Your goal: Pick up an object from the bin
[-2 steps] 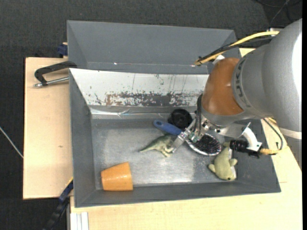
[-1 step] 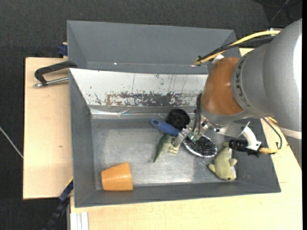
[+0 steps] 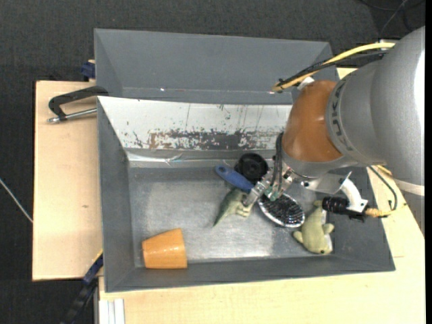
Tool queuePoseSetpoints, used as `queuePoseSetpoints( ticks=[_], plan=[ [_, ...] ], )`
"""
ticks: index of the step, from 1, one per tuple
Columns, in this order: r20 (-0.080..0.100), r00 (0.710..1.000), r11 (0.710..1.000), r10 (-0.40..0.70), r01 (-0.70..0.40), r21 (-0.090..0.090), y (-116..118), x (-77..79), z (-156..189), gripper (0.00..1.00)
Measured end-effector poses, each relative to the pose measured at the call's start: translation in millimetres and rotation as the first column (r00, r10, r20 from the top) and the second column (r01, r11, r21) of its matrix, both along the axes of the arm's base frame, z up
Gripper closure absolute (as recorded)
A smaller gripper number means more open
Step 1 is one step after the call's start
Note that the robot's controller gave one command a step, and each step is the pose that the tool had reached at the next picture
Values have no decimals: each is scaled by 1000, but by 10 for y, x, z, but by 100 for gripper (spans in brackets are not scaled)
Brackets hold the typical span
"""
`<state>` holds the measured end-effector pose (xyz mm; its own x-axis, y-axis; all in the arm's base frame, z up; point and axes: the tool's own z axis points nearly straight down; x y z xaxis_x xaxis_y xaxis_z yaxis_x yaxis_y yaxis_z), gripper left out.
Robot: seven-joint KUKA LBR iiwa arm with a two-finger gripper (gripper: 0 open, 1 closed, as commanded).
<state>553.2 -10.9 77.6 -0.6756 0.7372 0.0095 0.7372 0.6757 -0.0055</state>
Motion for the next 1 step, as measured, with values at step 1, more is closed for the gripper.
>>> queuePoseSetpoints(
  ticks=[1],
  plan=[
    [21, 1000, 1000, 3, -3, -3, 7, 20, 1070, 100]
  ],
)
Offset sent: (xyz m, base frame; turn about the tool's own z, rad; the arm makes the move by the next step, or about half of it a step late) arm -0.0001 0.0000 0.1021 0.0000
